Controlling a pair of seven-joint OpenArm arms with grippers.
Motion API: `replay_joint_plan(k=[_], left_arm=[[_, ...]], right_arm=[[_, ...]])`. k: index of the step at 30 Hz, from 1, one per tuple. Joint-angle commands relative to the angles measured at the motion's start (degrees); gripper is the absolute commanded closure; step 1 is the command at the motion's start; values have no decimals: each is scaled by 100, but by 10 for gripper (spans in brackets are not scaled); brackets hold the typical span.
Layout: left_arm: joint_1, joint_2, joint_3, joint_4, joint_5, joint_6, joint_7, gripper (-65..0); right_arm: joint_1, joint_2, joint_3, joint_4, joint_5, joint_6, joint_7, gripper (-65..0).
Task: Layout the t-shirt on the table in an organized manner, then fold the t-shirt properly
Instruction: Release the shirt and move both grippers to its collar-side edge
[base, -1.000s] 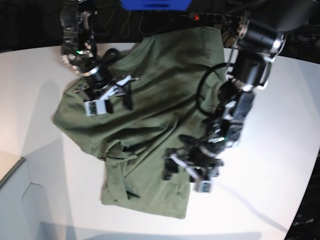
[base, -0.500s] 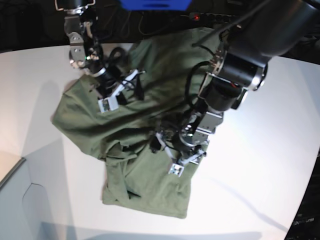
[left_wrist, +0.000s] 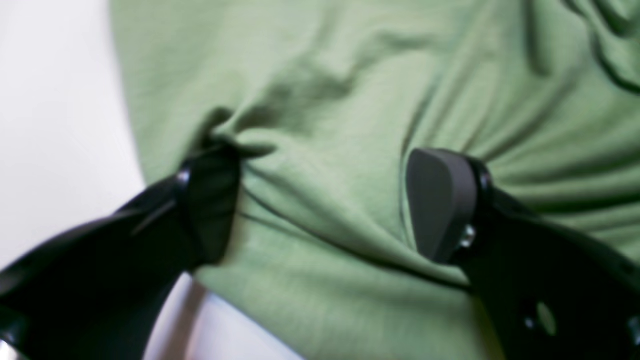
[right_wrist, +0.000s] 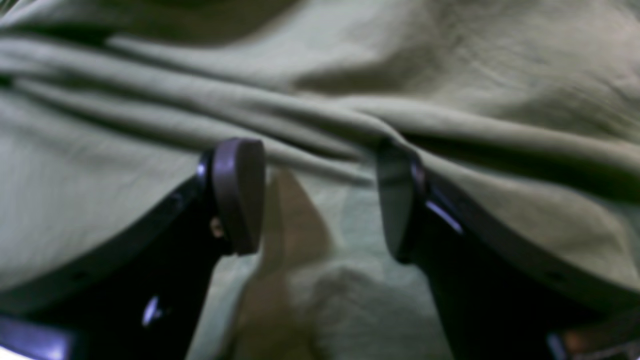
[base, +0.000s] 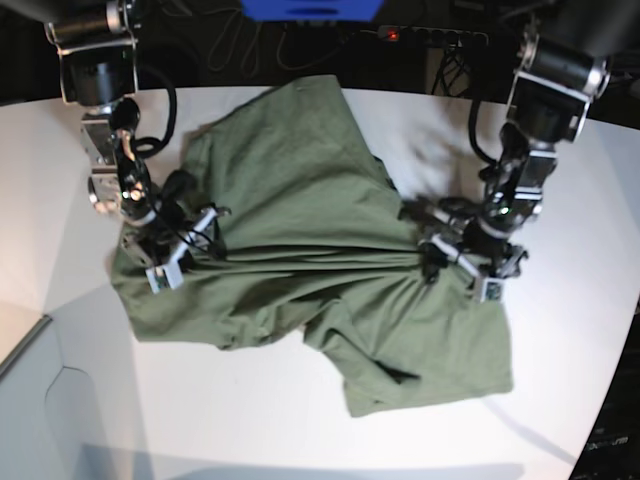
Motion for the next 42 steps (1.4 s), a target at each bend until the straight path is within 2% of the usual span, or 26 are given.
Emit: replay_joint_plan(k=[1, 5, 8, 12, 15, 20, 25, 31, 33, 37, 42], left_arm=[[497, -135, 39, 295, -191, 17, 1476, -500], [1490, -522, 30, 2361, -1123, 26, 1942, -500], [2000, -707, -190, 3785, -1598, 26, 2004, -500], [2581, -707, -1007, 4998, -1738, 26, 2013, -502], [2835, -601, -1702, 5306, -1712, 26, 2013, -503], [2985, -531, -2757, 4954, -1703, 26, 2092, -503], [2493, -540, -3469, 3688, -1703, -9, 2338, -503], [1552, -575, -3513, 2211, -1685, -27, 2329, -503], [1253, -513, -3504, 1912, -1422, -27, 2329, -501], [761, -329, -3117, 1455, -815, -27, 2294, -501], [418, -100, -2968, 1235, -455, -27, 2285, -499]], right_arm=[[176, 64, 24, -143, -140, -201, -251, -360], [668, 47, 24, -504, -140, -254, -233, -360], [932, 47, 24, -539, -140, -728, -224, -361], [941, 108, 41, -187, -131, -1168, -242, -361], [659, 126, 296, 331, -113, -1229, -224, -361], [-35, 38, 578, 1378, -113, -1212, -268, -362], [-739, -155, 569, 1958, -104, -1212, -268, -362], [-1626, -542, 560, 2512, -104, -1203, -224, -362], [-1899, -621, 551, 2723, -104, -1203, -224, -362], [-2418, -630, 542, 3145, -104, -1203, -224, -362], [-2857, -630, 534, 3399, -104, -1203, -233, -362]])
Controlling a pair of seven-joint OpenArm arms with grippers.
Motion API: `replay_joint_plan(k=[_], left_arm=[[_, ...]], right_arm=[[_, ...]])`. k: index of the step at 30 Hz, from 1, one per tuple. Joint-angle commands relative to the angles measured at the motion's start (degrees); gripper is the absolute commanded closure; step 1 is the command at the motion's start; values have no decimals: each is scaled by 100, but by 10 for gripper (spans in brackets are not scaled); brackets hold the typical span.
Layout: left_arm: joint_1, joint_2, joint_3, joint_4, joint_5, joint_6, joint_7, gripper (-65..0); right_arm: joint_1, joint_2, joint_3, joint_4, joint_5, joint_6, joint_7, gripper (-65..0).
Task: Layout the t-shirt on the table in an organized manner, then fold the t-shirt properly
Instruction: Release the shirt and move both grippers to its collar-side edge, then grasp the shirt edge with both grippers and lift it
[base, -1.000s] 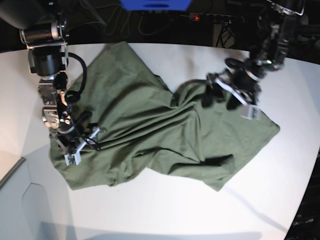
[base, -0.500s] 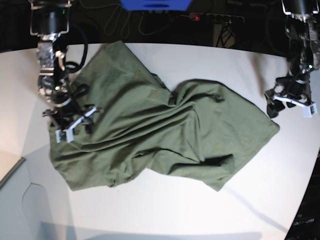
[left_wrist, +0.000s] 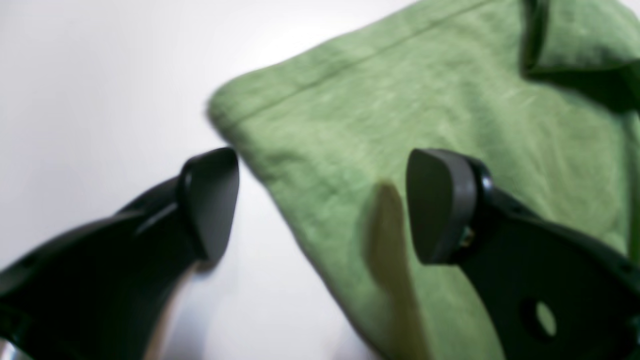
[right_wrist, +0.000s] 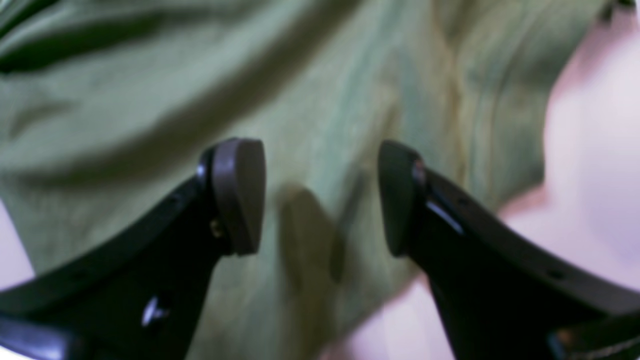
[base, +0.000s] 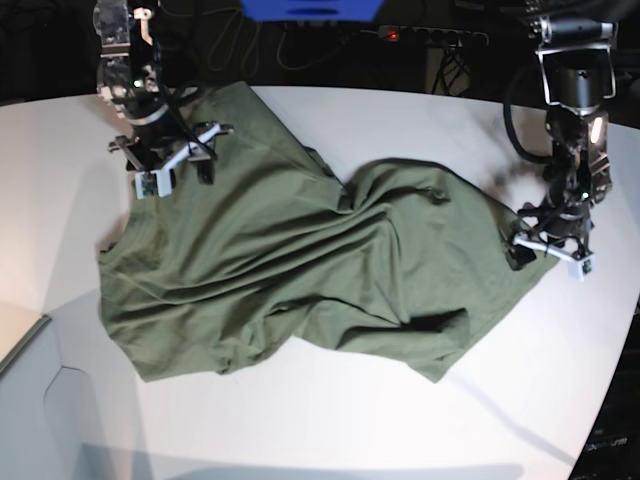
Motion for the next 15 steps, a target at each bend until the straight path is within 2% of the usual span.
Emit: replay_joint_plan(k=[1, 3, 4, 12, 15], left_arm=[[-120, -6, -2, -20, 7, -29, 132, -498], [-234, 82, -2, -107, 33, -29, 132, -482], [-278, 108, -2, -151, 33, -29, 132, -450], [-498, 231, -2, -336, -11, -29, 159, -11], [-481, 249, -11, -283, -11, -29, 176, -12]], right_arm=[[-36, 15, 9, 160, 40, 21, 156, -362], [-177, -12, -105, 222, 40, 21, 156, -362], [-247, -20, -202, 257, 31, 21, 130, -362], [-827, -12, -492, 820, 22, 21, 121, -362], [-1047, -12, -492, 1040, 22, 21, 121, -362]])
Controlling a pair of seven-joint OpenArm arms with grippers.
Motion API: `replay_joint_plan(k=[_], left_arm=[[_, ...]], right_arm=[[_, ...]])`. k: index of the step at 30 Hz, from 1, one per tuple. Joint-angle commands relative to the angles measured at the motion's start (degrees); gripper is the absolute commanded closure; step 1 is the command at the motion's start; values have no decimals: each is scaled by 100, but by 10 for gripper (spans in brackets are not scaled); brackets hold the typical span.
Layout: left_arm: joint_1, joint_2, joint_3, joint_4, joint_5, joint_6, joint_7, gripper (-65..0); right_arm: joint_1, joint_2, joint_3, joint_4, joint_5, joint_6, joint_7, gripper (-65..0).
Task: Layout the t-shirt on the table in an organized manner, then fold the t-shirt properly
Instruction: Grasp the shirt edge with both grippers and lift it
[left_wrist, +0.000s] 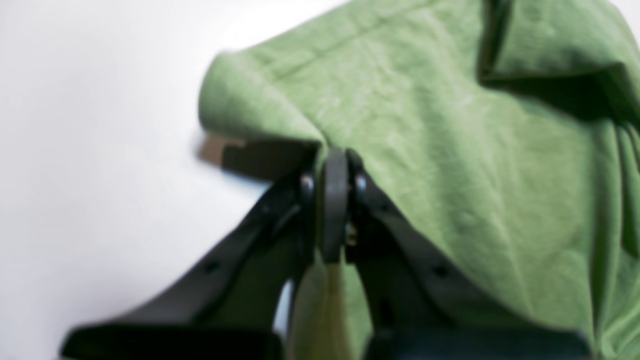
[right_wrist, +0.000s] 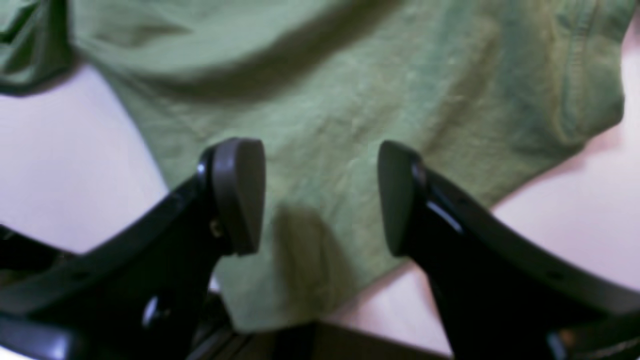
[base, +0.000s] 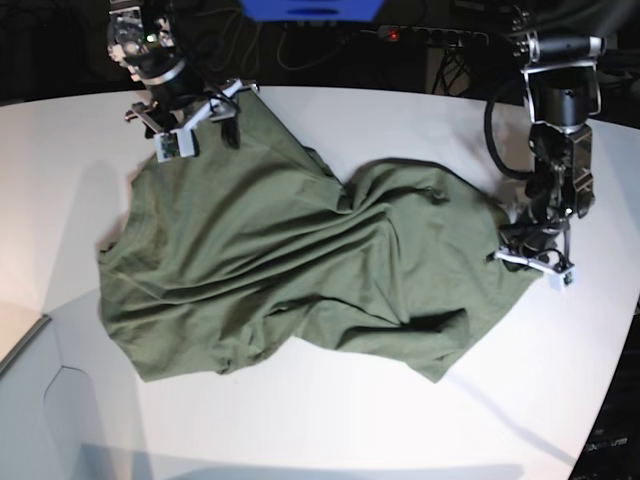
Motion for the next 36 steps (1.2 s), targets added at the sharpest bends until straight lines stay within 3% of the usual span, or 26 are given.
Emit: replay_joint_plan(k=[1, 5, 10, 24, 27, 29, 32, 36], left_arm=[[-56, -57, -6, 95, 0, -16, 47, -12], [93, -57, -15, 95, 0, -16, 47, 0], [234, -48, -6, 95, 0, -25, 21, 0], [357, -57, -15, 95, 0, -25, 12, 0], [374, -66, -24, 95, 0, -25, 30, 0], [506, -66, -24, 113, 0, -25, 12, 0], [673, -162, -33, 491, 0, -25, 30, 0], [1025, -189, -33, 1291, 0, -25, 38, 0]], right_arm=[[-85, 4, 2, 150, 33, 23, 116, -362], [-244, 12, -7, 159, 33, 23, 116, -366], [-384, 12, -7, 124, 24, 23, 116, -419], [-85, 21, -279, -834, 24, 23, 125, -406], [82, 30, -279, -1133, 24, 23, 125, -320], [117, 30, -253, -1195, 24, 23, 116, -213], [134, 65, -156, -1133, 24, 23, 160, 0], [213, 171, 81, -711, 51, 23, 152, 0]])
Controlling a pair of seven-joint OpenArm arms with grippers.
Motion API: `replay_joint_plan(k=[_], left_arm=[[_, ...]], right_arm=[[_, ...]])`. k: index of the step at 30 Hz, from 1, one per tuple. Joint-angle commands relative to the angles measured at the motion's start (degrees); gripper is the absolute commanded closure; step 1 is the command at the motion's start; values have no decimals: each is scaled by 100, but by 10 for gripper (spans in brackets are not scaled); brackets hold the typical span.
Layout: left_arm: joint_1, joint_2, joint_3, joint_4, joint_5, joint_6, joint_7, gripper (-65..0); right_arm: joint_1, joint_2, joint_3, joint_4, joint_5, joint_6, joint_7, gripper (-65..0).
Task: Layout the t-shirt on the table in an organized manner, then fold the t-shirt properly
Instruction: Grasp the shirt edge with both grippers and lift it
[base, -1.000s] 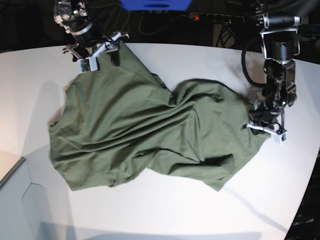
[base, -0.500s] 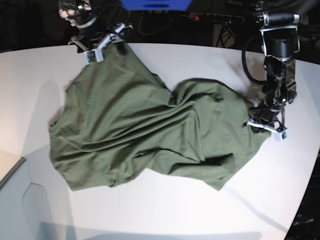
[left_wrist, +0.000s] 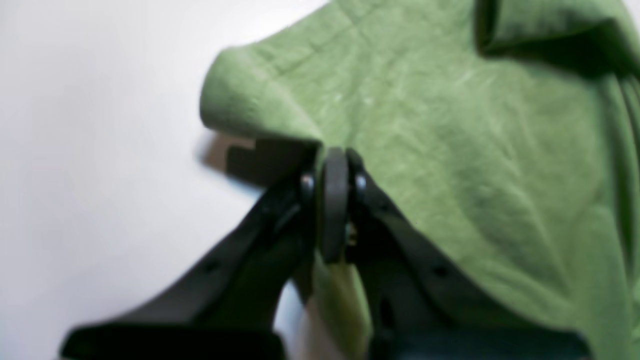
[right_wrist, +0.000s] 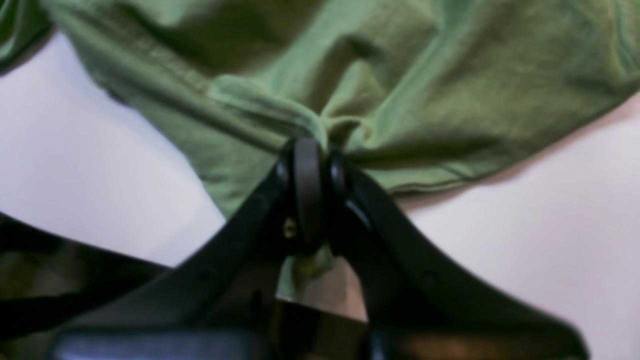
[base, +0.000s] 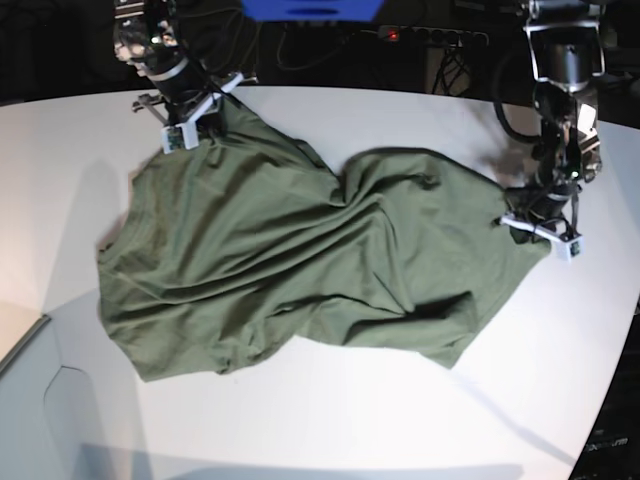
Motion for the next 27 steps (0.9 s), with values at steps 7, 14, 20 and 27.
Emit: replay_joint_plan(k=[7, 14, 20, 27], left_arm=[[607, -16, -633, 1653, -28, -20, -47, 0], [1284, -16, -1072, 2735, -28, -20, -47, 0], [1670, -7, -1213, 3104, -28, -20, -47, 0], [1662, 221, -1213, 3113, -28, -3, -47, 0]], right_arm=[[19, 110, 807, 1315, -30, -5, 95, 0], [81, 66, 1545, 1974, -13, 382, 104, 0], [72, -242, 1844, 2159, -39, 1190, 77, 0], [256, -242, 1800, 2001, -56, 1375, 68, 0]])
